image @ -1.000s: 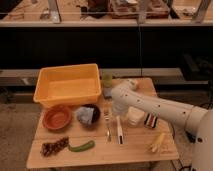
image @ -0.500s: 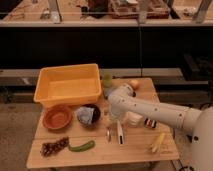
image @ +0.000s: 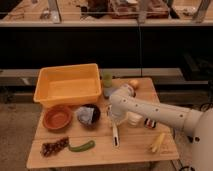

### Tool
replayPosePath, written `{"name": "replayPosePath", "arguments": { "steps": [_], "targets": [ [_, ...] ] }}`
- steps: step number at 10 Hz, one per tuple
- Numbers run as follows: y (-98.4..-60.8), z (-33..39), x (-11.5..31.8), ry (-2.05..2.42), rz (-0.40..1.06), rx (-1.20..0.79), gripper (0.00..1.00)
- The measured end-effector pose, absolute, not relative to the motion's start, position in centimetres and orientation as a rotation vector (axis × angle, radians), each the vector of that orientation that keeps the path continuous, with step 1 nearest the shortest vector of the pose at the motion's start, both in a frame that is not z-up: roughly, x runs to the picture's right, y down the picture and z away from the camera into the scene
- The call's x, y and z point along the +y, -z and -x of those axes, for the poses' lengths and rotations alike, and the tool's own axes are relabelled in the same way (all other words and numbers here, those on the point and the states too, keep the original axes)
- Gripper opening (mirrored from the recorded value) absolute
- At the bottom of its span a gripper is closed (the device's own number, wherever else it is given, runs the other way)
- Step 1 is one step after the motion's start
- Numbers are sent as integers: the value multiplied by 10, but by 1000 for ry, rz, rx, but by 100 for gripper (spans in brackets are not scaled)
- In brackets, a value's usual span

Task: Place brush in tray

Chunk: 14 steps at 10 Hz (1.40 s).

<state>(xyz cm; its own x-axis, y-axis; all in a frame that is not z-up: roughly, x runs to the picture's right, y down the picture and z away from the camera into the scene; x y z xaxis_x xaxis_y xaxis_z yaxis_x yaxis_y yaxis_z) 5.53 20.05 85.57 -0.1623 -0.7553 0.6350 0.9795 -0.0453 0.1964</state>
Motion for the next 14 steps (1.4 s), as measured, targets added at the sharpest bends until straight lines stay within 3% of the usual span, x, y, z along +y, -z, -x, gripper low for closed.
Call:
{"name": "replayPosePath", "arguments": {
  "steps": [9,10,13,14],
  "targets": [
    [-832,-57,169,1606,378,-727,3],
    [-832,-56,171,1607,386,-734,6],
    [-840,-50,183,1605,407,-762,35],
    [-841,-49,185,1600,414,-773,38]
  ]
}}
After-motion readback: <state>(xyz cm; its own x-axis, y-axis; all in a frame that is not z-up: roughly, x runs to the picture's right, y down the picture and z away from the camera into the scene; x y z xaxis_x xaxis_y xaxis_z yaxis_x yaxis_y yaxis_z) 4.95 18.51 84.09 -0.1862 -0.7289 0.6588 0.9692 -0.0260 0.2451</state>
